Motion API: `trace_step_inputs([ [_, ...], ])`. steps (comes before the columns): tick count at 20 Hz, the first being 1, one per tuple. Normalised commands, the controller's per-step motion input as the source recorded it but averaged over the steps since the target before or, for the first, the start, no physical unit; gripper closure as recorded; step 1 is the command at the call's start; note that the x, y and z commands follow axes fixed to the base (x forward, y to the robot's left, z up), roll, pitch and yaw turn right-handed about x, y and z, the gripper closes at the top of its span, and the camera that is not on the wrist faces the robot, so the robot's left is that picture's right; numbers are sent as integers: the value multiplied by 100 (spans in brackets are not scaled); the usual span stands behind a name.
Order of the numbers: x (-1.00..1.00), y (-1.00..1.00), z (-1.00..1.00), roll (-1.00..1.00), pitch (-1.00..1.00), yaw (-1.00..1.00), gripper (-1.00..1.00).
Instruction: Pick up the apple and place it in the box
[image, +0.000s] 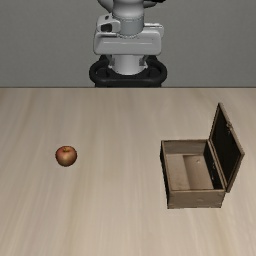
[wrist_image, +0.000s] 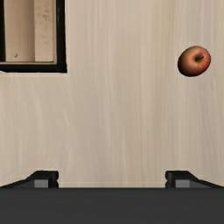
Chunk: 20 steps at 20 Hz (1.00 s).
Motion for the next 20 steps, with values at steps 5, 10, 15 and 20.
trace_step_inputs([
  [5,0,-100,0,0,0,0,-100],
  [10,0,-100,0,0,0,0,-100],
  [15,0,-100,0,0,0,0,-100],
  [20,80,-20,0,0,0,0,-100],
])
